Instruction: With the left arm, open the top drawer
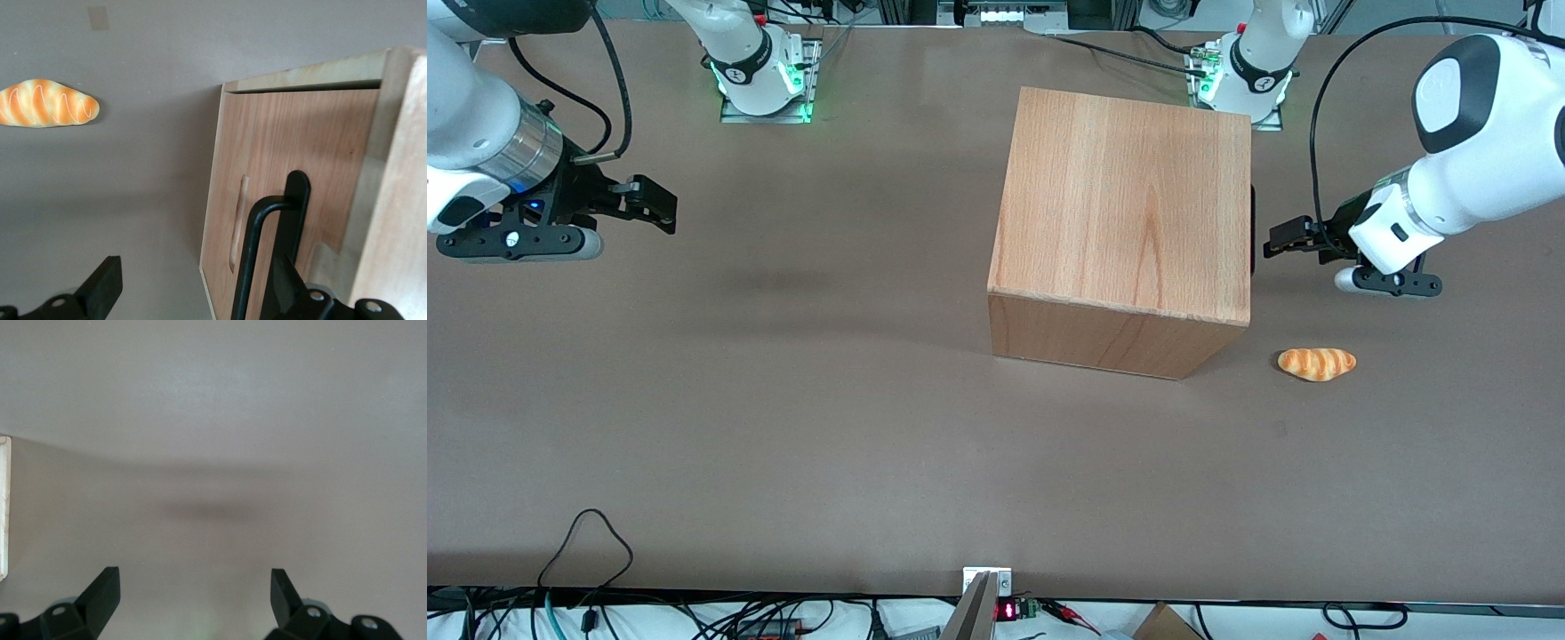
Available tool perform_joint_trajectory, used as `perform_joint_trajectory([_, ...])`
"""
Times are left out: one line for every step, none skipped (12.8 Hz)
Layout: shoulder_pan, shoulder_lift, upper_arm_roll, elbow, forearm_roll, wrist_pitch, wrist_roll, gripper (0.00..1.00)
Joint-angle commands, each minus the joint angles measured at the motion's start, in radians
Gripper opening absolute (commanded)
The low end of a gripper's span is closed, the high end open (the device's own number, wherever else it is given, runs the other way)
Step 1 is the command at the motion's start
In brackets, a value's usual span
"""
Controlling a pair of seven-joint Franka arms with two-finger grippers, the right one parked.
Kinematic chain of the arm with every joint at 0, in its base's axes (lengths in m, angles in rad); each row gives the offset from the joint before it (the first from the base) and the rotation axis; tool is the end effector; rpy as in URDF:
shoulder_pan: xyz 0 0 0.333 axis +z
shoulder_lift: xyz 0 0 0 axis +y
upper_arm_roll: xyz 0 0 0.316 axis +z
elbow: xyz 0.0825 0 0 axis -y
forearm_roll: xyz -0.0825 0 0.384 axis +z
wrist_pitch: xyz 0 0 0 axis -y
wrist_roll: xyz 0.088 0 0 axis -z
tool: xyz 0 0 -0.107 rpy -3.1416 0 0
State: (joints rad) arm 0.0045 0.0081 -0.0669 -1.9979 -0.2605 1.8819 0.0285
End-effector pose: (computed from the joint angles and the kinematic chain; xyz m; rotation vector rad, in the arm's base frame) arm 0.5409 -0.0531 0.4465 2.8947 0.0068 -0.1856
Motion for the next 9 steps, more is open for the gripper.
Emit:
perform_joint_trajectory([0.009, -0.02, -0.01, -0.05, -0.034, 0.042, 0.04, 1.0])
perform_joint_trajectory([0.009, -0.016, -0.011, -0.05, -0.037, 0.043, 0.048, 1.0])
perform_joint_trajectory([0.009, -0.017, -0.011, -0.068, -0.042, 0.054, 0.048, 1.0])
perform_joint_trajectory([0.009, -0.02, -0.013, -0.082, -0.046, 0.068, 0.05, 1.0])
perform_joint_trajectory([0.008, -0.019, -0.017, -0.085, -0.046, 0.069, 0.054, 1.0])
perform_joint_trajectory([0.008, -0.019, -0.024, -0.087, -0.048, 0.069, 0.06, 1.0])
perform_joint_trajectory([0.008, -0.019, -0.024, -0.088, -0.048, 0.069, 0.062, 1.0])
perform_joint_trajectory([0.008, -0.02, -0.025, -0.094, -0.048, 0.069, 0.062, 1.0])
perform_joint_trajectory([0.005, -0.02, -0.025, -0.097, -0.048, 0.069, 0.062, 1.0])
